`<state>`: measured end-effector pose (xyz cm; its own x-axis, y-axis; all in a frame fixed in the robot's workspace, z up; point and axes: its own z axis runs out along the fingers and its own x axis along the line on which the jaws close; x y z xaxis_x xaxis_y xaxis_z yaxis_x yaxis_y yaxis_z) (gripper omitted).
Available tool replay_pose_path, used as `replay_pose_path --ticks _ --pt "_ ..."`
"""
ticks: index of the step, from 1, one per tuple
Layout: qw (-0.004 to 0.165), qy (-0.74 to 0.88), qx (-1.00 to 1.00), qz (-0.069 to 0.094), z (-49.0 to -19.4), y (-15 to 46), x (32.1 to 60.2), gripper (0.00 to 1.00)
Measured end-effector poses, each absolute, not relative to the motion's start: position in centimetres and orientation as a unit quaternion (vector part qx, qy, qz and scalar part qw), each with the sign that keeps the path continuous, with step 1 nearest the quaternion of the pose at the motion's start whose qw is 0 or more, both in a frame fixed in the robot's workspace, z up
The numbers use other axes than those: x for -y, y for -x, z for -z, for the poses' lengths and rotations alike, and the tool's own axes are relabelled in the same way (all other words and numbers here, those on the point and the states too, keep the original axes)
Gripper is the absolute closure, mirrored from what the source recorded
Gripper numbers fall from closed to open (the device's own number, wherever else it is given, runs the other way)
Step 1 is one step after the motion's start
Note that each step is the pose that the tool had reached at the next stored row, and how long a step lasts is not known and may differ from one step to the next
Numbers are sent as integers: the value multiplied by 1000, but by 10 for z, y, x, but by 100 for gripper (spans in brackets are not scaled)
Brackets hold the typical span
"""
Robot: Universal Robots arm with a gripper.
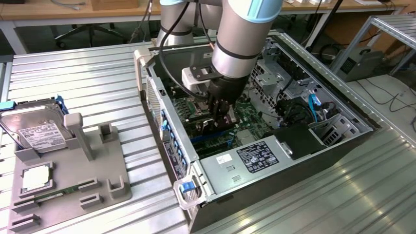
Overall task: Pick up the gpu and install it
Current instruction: 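Insert the gpu into the slot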
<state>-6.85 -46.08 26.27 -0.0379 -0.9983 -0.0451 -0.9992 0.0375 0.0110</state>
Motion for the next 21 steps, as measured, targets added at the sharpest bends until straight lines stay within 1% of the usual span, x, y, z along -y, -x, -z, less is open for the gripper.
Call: replay_pose_path --ticks 21 --pt "13 689 -724 -20 -263 70 461 73"
